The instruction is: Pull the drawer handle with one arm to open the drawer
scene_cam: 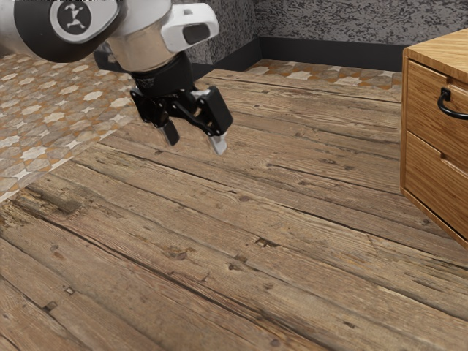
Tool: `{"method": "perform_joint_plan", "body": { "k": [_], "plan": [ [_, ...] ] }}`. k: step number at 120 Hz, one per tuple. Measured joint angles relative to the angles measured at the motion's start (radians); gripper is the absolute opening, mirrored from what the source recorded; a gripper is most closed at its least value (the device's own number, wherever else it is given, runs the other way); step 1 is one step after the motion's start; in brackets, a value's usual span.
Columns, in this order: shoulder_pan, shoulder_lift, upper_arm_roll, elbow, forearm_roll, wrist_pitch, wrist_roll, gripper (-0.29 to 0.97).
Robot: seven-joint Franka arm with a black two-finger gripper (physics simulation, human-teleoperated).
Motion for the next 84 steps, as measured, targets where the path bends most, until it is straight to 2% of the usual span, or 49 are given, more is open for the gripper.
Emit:
{"method": "perform_joint_plan", "body": {
  "k": [10,21,41,57,67,77,84],
  "plan": [
    [-0.078,0.001,0.003,0.000,0.001,0.008,0.037,0.68],
    [-0.087,0.000,0.003,-0.003,0.001,0.012,0.072,0.68],
    [0.050,0.003,-0.003,-0.006,0.002,0.026,0.111,0.68],
    [0.192,0.012,0.000,-0.026,-0.094,0.093,0.105,0.68],
    [0.260,-0.009,0.000,-0.058,-0.123,0.102,0.021,0.68],
    [0.277,-0.016,-0.012,-0.063,-0.129,0.087,-0.118,0.68],
    [0.218,-0.016,0.008,-0.063,-0.156,0.085,-0.209,0.68]
  ]
}}
